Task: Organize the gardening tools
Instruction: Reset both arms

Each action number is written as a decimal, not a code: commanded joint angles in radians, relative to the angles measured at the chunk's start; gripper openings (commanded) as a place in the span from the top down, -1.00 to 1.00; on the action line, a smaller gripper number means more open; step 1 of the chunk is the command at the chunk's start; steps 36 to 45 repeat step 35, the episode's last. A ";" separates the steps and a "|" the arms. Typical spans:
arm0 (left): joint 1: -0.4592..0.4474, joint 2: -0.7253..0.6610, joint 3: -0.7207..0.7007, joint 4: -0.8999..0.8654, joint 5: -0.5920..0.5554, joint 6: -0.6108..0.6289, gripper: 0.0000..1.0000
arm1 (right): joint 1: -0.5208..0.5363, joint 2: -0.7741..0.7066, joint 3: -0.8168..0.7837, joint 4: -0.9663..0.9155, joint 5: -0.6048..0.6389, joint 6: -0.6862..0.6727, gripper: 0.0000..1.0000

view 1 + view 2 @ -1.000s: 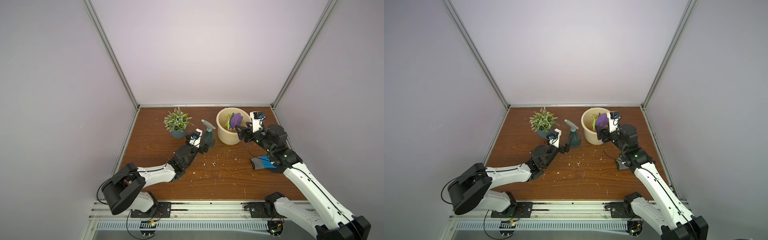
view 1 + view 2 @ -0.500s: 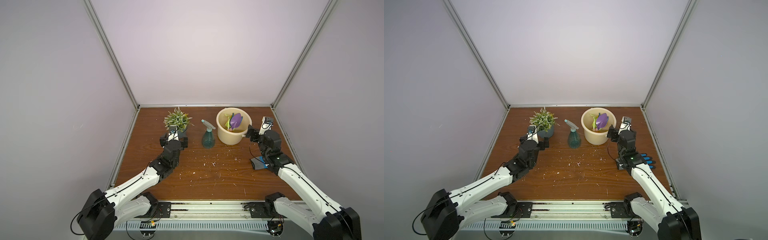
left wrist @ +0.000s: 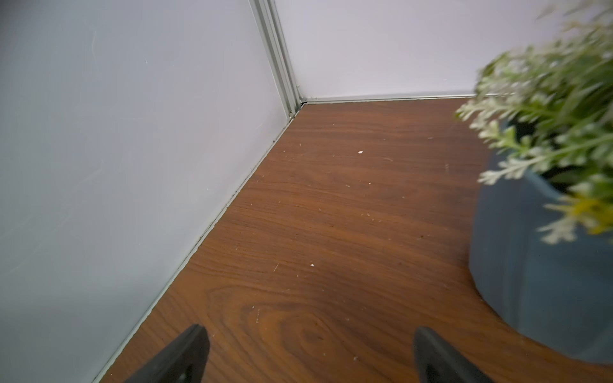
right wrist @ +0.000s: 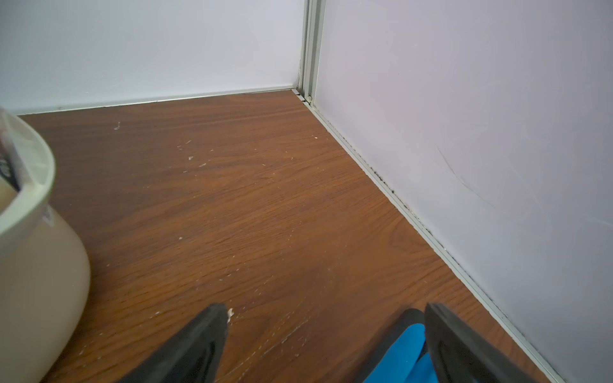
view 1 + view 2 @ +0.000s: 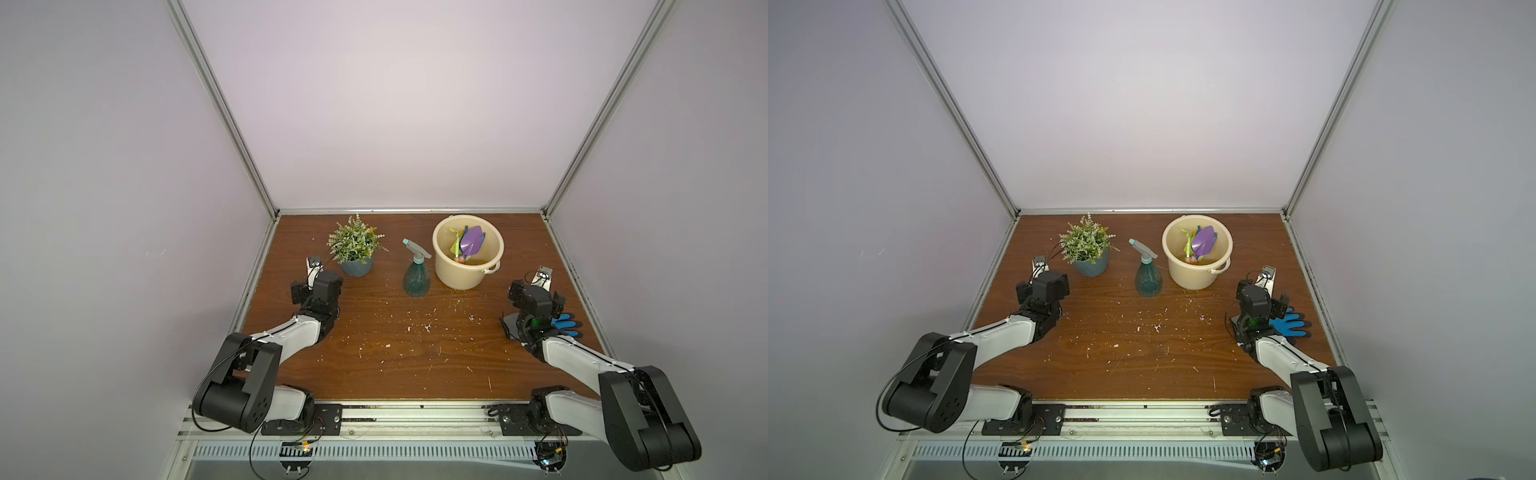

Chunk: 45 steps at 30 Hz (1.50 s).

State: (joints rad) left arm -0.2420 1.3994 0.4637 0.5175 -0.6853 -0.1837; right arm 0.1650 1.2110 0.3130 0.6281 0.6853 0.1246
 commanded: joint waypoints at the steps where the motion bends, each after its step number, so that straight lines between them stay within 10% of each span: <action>1: 0.044 0.007 -0.091 0.336 0.060 0.110 -1.00 | -0.002 0.033 -0.031 0.250 -0.053 -0.068 -0.98; 15: 0.172 0.178 -0.287 0.911 0.388 0.154 -0.98 | -0.038 0.360 -0.172 0.885 -0.326 -0.138 -0.98; 17: 0.181 0.134 -0.252 0.752 0.409 0.135 -0.98 | -0.047 0.305 -0.106 0.661 -0.329 -0.111 -0.98; 45: 0.181 0.159 -0.282 0.858 0.408 0.147 -0.98 | -0.062 0.312 -0.108 0.681 -0.348 -0.106 -0.98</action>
